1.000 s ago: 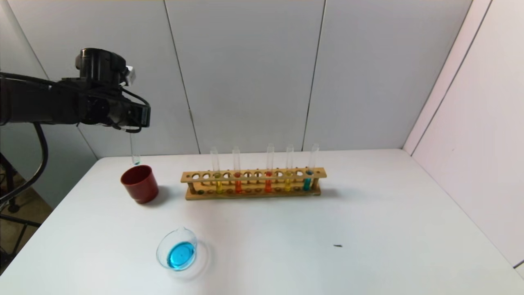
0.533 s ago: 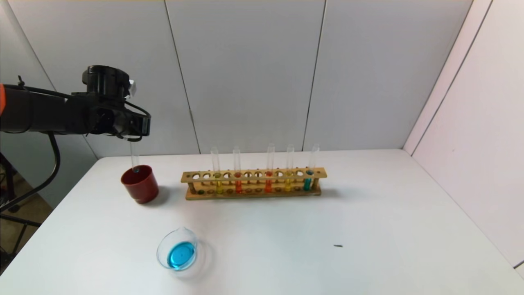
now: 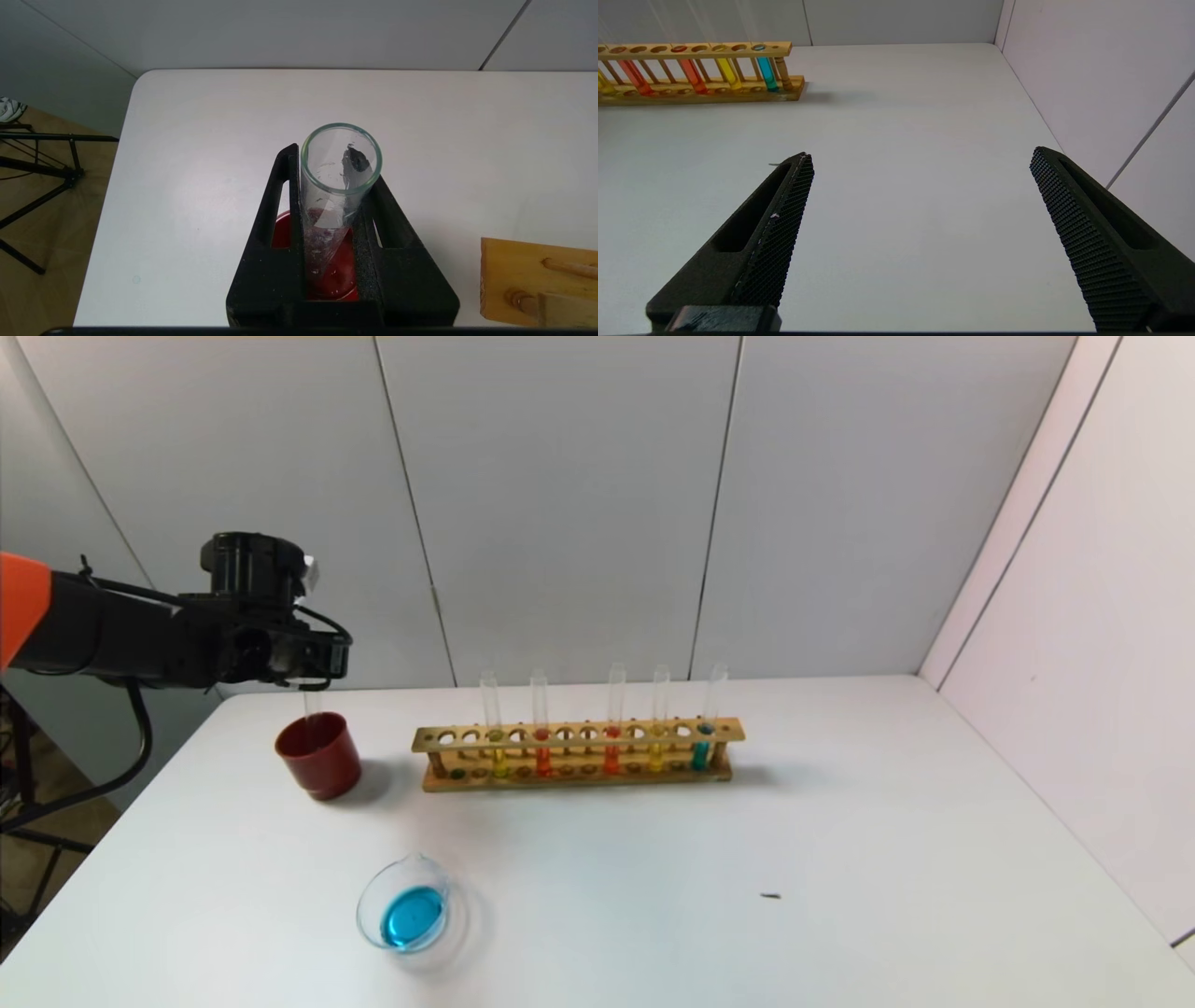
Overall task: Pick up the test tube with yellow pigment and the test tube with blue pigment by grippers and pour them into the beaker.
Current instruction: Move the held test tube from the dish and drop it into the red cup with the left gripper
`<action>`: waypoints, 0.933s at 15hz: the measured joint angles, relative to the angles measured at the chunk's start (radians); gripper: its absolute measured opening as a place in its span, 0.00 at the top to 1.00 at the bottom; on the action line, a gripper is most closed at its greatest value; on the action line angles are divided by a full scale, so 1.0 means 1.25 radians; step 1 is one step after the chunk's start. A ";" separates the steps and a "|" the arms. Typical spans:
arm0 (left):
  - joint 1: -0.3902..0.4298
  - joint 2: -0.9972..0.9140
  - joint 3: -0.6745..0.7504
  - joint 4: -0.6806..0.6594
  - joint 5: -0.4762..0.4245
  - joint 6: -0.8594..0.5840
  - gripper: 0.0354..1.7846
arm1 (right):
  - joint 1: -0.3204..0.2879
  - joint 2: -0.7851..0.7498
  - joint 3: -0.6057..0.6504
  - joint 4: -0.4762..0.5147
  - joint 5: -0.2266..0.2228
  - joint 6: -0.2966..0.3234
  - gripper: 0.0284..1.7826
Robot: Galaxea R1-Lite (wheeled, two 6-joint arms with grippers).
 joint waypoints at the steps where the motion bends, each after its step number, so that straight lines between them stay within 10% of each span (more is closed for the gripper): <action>1: 0.001 0.000 0.016 -0.012 0.000 0.000 0.83 | 0.000 0.000 0.000 0.000 0.000 0.000 0.05; 8: 0.000 -0.024 0.122 -0.093 -0.002 0.003 0.79 | 0.000 0.000 0.000 0.000 0.000 0.000 0.05; 14: -0.004 -0.058 0.166 -0.109 0.000 0.007 0.32 | -0.001 0.000 0.000 0.000 0.000 0.000 0.05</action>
